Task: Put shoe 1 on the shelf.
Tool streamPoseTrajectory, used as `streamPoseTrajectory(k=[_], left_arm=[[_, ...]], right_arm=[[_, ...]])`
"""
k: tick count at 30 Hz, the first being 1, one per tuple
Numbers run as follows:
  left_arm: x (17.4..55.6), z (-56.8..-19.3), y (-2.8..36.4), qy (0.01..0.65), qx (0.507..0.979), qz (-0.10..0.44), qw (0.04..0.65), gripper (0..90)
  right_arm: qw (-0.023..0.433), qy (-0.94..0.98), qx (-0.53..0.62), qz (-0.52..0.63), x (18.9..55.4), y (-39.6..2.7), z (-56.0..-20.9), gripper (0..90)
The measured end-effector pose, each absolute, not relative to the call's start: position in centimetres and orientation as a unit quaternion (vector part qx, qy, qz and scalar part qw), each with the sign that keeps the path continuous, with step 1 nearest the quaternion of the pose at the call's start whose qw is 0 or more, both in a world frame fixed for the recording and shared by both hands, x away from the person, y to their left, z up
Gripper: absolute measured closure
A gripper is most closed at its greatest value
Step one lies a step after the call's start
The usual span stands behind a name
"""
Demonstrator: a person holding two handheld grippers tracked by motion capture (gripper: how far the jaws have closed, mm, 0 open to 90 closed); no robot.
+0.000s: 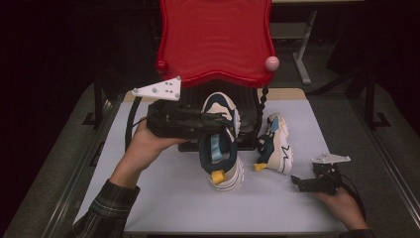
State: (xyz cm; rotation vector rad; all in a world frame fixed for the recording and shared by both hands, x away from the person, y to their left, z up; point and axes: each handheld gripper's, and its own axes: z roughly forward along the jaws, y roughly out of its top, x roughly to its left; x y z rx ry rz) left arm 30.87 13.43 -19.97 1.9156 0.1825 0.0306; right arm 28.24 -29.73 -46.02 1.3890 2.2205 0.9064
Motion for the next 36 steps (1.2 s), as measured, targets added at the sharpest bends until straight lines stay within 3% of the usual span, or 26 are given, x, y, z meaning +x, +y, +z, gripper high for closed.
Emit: streamPoseTrajectory(k=[17, 36], left_arm=[[31.3, -13.6, 13.5, 0.045, 0.815, 0.058, 0.574, 72.6], [37.8, -5.7, 15.0, 0.044, 0.818, 0.134, 0.557, 72.9]], right_arm=[[0.184, 0.787, 0.493, 0.322, 28.2, -29.7, -46.0, 3.1], [0.183, 0.787, 0.493, 0.323, 28.2, -29.7, -46.0, 3.1]])
